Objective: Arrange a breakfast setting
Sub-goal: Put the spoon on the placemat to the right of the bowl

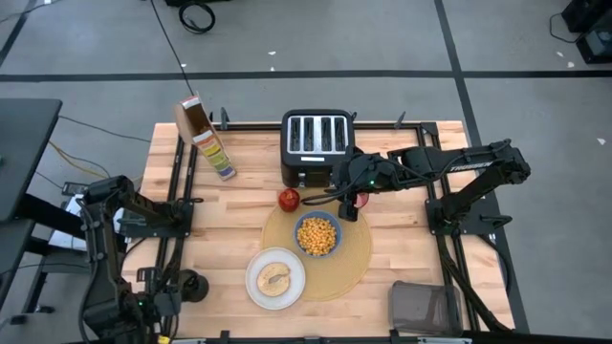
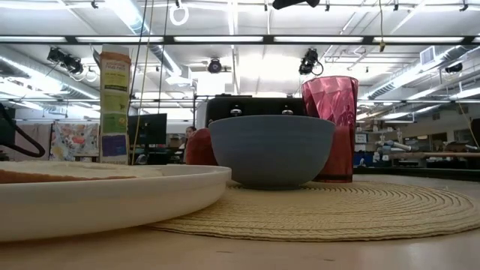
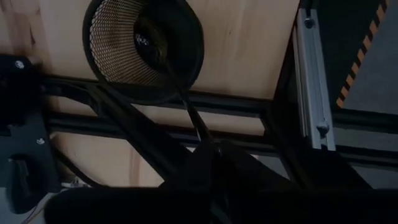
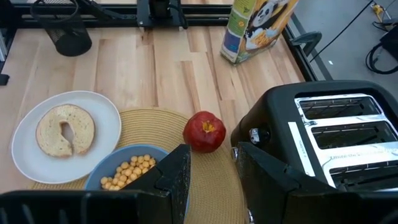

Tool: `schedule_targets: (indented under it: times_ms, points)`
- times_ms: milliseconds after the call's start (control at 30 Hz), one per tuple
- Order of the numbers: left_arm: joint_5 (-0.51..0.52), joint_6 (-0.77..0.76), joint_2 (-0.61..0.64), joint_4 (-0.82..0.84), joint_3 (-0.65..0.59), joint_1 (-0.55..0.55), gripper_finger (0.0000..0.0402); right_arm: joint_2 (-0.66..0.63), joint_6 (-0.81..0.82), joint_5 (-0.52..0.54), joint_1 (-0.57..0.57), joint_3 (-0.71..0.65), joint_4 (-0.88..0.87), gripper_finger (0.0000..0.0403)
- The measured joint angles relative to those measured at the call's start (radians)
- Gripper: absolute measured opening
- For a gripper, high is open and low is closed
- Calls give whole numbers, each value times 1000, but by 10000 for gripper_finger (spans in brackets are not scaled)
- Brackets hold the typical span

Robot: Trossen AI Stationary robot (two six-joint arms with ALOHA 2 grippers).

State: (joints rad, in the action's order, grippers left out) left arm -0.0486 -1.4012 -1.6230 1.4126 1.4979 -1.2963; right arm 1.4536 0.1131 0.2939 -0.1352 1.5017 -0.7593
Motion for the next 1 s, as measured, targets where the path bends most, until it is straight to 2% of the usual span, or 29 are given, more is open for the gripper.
schedule_targets:
  times_ms: [333,467,633,800,1000]
  points:
    - [-5,41,1,93,142,64,12,0,0,0,0,0,3,140]
    - [-47,55,10,157,206,83,12,0,0,0,0,0,4,140]
    - [-59,36,52,157,218,113,12,0,0,-4,0,0,4,140]
    - [-118,46,110,157,218,141,12,0,26,-35,0,0,5,140]
    - [-120,-20,199,158,218,144,9,0,31,-55,-26,0,6,140]
